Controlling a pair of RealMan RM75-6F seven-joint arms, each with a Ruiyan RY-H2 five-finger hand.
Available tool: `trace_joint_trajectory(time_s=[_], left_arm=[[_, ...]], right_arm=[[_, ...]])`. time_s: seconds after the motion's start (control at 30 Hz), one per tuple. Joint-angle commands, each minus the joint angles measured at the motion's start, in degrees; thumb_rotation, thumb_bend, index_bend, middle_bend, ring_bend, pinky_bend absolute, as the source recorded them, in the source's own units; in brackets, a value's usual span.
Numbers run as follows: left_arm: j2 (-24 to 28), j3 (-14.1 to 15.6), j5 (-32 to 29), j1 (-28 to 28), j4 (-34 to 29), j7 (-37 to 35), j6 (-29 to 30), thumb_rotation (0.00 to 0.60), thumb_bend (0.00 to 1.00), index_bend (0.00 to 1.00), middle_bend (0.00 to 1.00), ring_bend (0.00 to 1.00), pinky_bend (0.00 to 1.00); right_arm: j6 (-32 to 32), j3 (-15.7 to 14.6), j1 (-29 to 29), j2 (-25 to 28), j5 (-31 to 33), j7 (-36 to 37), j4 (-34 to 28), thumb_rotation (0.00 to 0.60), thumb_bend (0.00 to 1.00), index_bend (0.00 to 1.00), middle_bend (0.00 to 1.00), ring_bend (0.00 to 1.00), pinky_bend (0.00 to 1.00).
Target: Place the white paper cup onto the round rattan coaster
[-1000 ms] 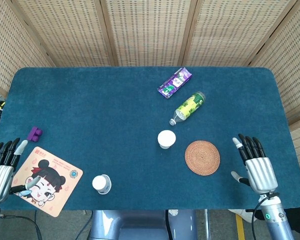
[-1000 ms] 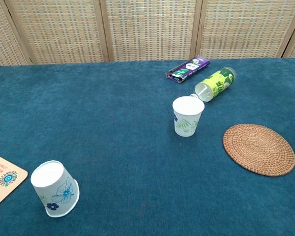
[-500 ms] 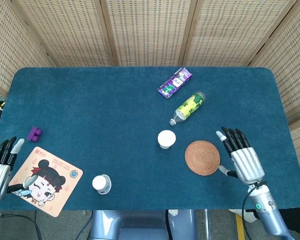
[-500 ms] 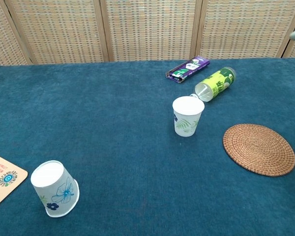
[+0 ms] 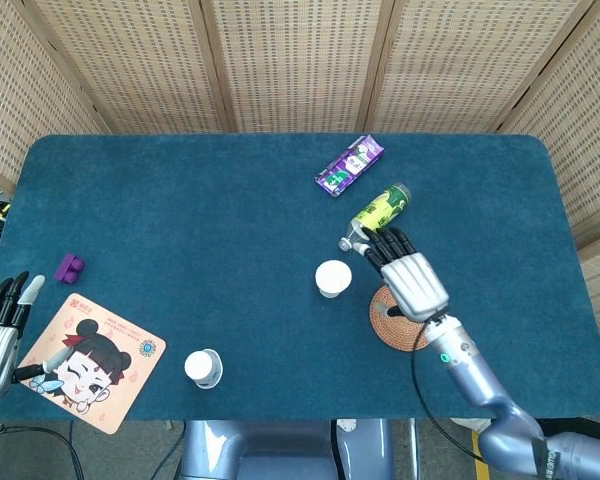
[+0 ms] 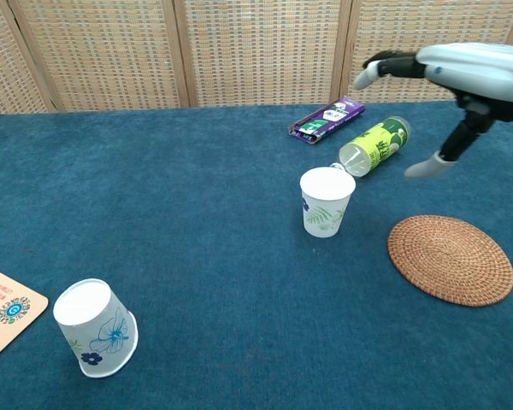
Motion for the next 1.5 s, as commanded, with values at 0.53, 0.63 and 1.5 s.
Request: trace_joint_trajectory(time_s=[0.53,0.63,1.5], left_arm=[[-0.5,-0.1,-1.0,-0.5,1.2,-0.9,-1.2,0.0,0.08,0.0,0.0,0.0,0.0],[-0.6,-0.1,-1.2,-0.5,1.3,-1.0,-1.3,0.0,0.08,0.0,0.0,0.0,0.0],[-1.1,-0.2,-2.3,-1.0,2.5,-1.5,-2.5,0.0,0.09,0.0,0.0,0.0,0.0]], right_arm=[[-8.2,-0.4,10.3,-8.5,15.5,-6.7,9.3,0.6,0.03,0.15,0.02,0.0,0.03],[-8.4,-1.0,10.9,-9.1,16.4,-6.7,9.9,0.6,0.03,0.16,0.03,0.0,0.04],[-11.8,-3.6,16.5,-14.8,20.5,-4.2,20.3,0.6,0.03,0.38,0.28,0.24,0.34]])
